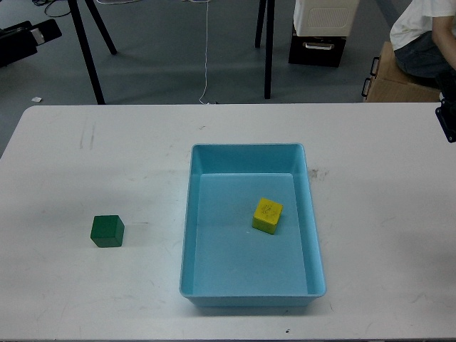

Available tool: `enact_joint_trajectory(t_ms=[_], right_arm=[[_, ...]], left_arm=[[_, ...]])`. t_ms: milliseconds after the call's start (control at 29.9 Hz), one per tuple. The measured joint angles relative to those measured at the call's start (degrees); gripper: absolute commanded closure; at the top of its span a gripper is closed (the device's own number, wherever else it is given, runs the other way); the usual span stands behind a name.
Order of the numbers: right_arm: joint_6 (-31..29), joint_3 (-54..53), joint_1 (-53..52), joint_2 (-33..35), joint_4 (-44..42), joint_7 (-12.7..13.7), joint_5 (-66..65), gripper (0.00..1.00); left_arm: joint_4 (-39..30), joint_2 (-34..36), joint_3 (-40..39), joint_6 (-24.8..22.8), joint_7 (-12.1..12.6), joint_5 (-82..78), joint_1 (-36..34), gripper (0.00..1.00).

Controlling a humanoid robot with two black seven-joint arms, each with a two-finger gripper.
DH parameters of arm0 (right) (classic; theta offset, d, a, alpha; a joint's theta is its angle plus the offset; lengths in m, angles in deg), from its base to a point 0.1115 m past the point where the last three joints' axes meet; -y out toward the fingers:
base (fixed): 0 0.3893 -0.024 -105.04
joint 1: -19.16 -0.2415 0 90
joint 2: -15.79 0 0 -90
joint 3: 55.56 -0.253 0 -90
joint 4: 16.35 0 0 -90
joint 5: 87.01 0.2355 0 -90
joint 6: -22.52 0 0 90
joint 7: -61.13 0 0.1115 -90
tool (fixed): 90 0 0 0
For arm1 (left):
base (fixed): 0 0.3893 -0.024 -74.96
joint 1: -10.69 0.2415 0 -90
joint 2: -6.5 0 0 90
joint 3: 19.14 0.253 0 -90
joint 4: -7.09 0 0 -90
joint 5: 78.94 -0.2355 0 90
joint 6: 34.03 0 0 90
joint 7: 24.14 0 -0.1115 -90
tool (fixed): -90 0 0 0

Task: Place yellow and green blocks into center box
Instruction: 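Bring the left gripper down to the dark green cube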

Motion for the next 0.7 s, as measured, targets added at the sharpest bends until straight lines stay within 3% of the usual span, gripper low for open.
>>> enact_joint_trajectory(t_ms=[100,435,703], right_arm=[[-0.1,-1.1,4.4,0.0,1.5,0.0,0.0,0.01],[0.0,-3.1,15.6,0.1,3.8,-0.3,0.0,0.01],[0.1,-3.3,18.8,0.0,3.7,-0.4,0.0,0.01]], left_arm=[[-1.9,0.6,2.8,0.0,0.0,-3.7,0.5,0.01],[-11.1,8.8,25.4,0.0,0.0,-22.6,-4.6,0.10],[-11.8,9.0,38.7,0.0,0.0,-27.2,-7.7,0.10]])
